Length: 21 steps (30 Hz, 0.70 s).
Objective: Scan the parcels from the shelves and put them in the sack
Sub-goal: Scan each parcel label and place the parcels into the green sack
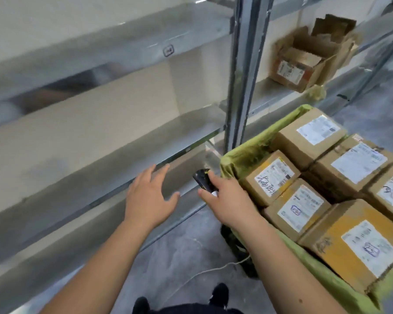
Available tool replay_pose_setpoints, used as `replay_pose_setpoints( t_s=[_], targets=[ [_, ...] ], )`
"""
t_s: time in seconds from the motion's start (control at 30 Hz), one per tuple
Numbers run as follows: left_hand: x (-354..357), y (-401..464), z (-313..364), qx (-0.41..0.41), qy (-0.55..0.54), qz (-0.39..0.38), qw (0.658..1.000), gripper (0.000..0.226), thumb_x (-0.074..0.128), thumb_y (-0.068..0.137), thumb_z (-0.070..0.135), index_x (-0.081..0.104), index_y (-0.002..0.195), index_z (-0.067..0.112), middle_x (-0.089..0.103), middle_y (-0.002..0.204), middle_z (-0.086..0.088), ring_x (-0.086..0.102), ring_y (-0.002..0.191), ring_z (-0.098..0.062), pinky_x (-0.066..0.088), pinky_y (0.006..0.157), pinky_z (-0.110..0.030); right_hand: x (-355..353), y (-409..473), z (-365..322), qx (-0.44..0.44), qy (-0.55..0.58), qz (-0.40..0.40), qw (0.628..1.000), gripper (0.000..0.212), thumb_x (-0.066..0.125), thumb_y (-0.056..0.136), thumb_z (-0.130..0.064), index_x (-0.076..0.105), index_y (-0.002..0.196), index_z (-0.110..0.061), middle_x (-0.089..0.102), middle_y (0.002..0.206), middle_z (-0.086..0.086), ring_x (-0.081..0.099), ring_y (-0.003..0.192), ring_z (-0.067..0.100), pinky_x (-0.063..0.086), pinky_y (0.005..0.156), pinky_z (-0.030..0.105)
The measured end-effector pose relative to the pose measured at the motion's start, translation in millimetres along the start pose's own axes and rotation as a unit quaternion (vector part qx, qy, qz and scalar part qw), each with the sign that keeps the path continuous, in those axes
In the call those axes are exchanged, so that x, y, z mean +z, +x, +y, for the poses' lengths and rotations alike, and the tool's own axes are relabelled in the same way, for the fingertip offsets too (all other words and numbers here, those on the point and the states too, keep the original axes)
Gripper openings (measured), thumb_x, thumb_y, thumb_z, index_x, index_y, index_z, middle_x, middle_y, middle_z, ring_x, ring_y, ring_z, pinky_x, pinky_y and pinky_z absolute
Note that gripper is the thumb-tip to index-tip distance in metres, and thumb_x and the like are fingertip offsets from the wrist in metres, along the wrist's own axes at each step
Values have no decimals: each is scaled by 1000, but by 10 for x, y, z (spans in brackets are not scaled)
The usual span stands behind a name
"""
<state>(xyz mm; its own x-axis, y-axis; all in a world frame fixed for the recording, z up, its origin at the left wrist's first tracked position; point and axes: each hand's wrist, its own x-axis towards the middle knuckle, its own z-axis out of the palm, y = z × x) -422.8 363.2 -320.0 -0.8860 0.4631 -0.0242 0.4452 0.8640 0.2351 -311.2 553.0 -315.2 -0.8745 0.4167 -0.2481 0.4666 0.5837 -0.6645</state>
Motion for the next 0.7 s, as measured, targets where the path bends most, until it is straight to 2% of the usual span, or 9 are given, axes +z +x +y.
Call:
replay_pose_setpoints(
  t_s=[0.13,0.2,0.27,0.37,0.5,0.7],
  targets=[
    [-222,-502,-611,-90,19,26,995,86,57,88,71,24,163,45,30,169,-3,25,156,-26,28,125,-46,429,-49,-589,-92,-63,-72,991,73,50,97,-63,27,161,-38,53,118,10,56,111,31,50,96,41],
    [-336,-791,-940,-140,27,33,989,88,56,88,73,21,163,45,25,171,-4,21,158,-27,26,126,-47,675,-137,-904,-133,-82,-106,982,72,51,98,-63,26,161,-40,49,118,9,58,105,34,52,95,42],
    [-425,-1134,-1269,-183,38,33,982,90,55,87,75,19,164,45,22,172,-6,18,158,-28,25,126,-48,960,-284,-1221,-180,-125,-135,966,70,51,98,-63,26,160,-42,47,119,10,56,108,37,51,96,43],
    [-520,-1737,-1753,-244,39,37,968,92,53,85,77,17,163,46,19,173,-6,15,159,-29,23,126,-49,1438,-627,-1672,-259,-193,-163,932,69,48,99,-64,24,160,-42,46,124,12,51,114,38,50,97,46],
    [-641,-2645,-2367,-308,34,62,949,92,49,86,77,13,164,46,16,173,-5,14,158,-28,21,126,-50,2064,-1194,-2197,-362,-270,-162,877,68,42,100,-65,21,159,-40,46,131,13,51,116,36,48,98,48],
    [-908,-3996,-3099,-388,8,111,915,93,49,85,76,8,163,48,18,172,-6,11,159,-27,20,127,-49,2884,-2087,-2906,-467,-307,-183,808,68,41,100,-65,20,159,-39,44,127,12,49,112,35,48,94,48]
  ],
)
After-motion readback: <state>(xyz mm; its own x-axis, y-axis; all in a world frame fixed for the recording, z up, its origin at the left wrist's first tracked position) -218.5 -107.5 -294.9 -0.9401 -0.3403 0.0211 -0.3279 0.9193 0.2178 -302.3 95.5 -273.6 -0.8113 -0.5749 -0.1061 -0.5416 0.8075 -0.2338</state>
